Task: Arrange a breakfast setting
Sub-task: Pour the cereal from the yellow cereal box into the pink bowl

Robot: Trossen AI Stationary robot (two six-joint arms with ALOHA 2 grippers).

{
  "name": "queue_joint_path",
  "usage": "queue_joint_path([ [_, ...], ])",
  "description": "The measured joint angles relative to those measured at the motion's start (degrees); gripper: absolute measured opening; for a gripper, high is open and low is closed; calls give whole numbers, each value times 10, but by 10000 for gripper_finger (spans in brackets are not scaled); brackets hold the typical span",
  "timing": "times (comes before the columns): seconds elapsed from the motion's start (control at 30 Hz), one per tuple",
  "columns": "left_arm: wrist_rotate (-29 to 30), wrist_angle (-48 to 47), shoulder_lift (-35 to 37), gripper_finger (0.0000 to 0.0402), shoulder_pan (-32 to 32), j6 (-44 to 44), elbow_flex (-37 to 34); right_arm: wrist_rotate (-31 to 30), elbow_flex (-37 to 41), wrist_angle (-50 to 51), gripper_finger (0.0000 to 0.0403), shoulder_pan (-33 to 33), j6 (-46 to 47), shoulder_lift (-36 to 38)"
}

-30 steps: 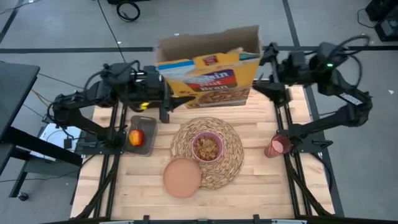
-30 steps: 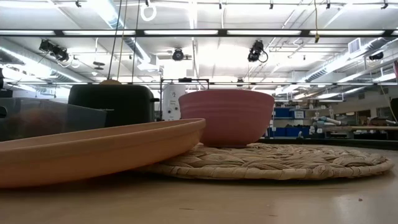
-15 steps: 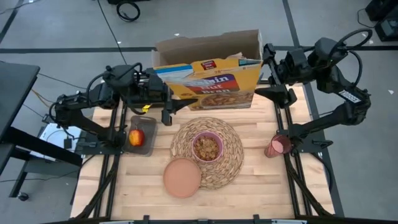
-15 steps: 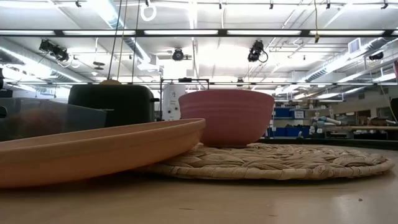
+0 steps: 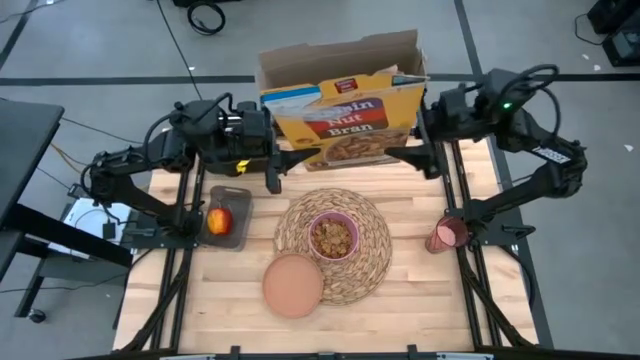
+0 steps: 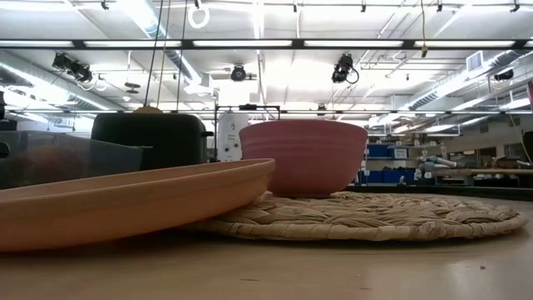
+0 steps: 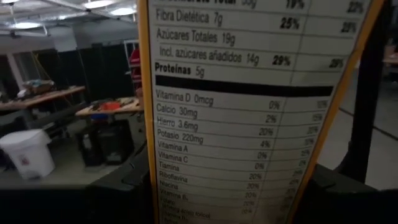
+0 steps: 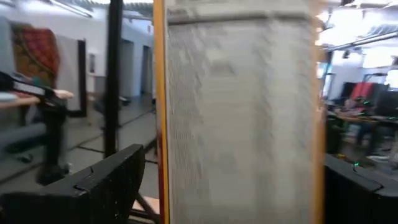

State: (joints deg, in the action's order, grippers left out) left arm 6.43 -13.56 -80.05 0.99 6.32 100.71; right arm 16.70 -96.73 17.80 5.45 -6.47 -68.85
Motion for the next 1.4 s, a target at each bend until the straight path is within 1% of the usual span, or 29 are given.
queue_joint_path([
  [0.1, 13, -17, -8, 231, -1, -12, 0, -17, 0, -17, 381, -7, -4, -12],
  [0.17, 17, -56, -10, 231, -1, -16, 0, -23, 0, -24, 381, -8, 11, -15],
  [0.33, 33, -90, -15, 231, 0, -32, 0, -35, 0, -19, 381, -7, 47, -10],
  [0.47, 31, -85, -24, 231, 0, -34, 0, -37, 0, 3, 368, -7, 68, -11],
  [0.63, 29, -82, -29, 231, -1, -29, 0, -38, -2, 32, 326, -7, 81, -14],
  [0.8, 28, -82, -28, 234, -1, -27, 0, -38, -2, 35, 264, -7, 81, -15],
  [0.97, 28, -77, -28, 264, -1, -33, 0, -50, -1, 38, 195, -7, 87, -15],
  [1.07, 34, -59, -28, 288, 0, -32, 1, -62, 0, 41, 163, -7, 92, -15],
  [1.17, 47, -60, -16, 307, 0, -29, 2, -90, 4, 68, 145, -8, 95, -19],
  [1.3, 61, -83, 8, 312, 0, -25, 2, -123, 2, 63, 141, -6, 95, -6],
  [1.4, 83, -134, 41, 313, 0, -21, 2, -149, 11, 76, 138, -5, 95, 7],
])
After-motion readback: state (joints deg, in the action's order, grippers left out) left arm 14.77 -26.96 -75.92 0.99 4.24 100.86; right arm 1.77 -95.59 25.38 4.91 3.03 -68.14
